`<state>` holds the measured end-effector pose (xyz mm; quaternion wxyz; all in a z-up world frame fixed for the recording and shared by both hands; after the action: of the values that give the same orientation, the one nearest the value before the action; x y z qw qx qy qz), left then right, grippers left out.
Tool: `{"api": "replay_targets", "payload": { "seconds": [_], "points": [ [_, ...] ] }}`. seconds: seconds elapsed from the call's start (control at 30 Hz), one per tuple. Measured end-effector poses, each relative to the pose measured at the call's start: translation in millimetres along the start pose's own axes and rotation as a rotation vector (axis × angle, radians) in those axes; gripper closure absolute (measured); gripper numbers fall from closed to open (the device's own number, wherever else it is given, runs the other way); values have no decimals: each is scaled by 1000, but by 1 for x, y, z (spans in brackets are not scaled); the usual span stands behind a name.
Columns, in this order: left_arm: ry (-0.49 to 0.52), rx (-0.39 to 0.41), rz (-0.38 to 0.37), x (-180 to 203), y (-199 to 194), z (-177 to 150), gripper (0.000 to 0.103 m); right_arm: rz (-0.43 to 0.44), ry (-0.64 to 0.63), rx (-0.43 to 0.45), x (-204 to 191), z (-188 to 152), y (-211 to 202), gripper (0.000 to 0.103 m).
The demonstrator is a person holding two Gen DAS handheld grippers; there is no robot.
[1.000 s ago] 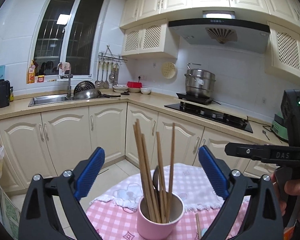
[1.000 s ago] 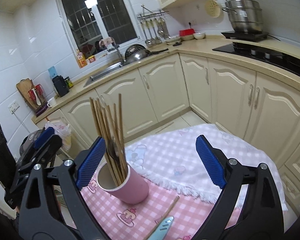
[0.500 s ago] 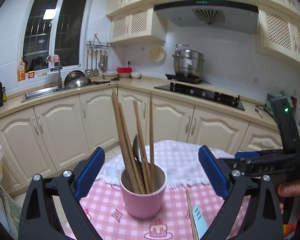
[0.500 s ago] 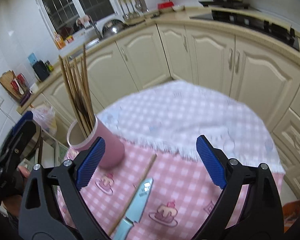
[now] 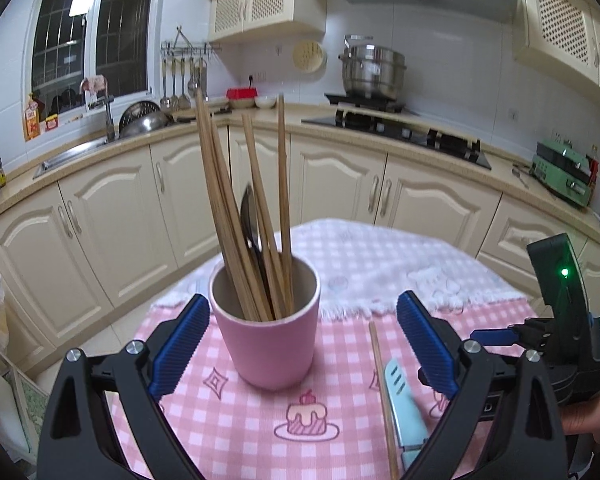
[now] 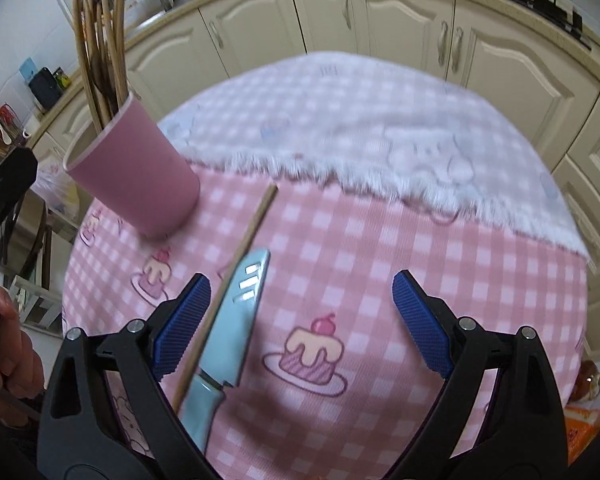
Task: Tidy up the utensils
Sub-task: 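Move both open tools back from the cup toward the last chopstick and light-blue knife, then grasp the light-blue knife with the right tool while the left tool grasps the last chopstick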
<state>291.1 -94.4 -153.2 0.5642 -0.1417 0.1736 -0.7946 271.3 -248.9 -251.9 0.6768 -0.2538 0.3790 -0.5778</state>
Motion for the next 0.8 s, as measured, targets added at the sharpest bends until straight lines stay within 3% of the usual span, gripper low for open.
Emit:
{"api": "replay_targets", "payload": {
  "seconds": [0.27, 0.63, 0.8],
  "points": [
    [5, -84, -2, 1, 10, -28, 10, -38, -60, -78, -11, -26, 17, 12],
    [-6, -168, 9, -10, 19, -57, 10, -144, -208, -79, -35, -39, 25, 12],
    [4, -201, -13, -4, 22, -63, 10, -125, -211, -84, -27, -43, 20, 12]
  ]
}}
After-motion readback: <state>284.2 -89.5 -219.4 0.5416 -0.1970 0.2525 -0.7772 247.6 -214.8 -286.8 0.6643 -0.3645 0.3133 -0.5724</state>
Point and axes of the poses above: each gripper's, at about its wrist camera, not at the fingertips, and y roughly the way its jaws point, x to its right, z to its top, the point moved 9 cm from there along y, roughly the way its jaws point, and after that the axes turned 8 degrees about x, right-handed, at the moved point
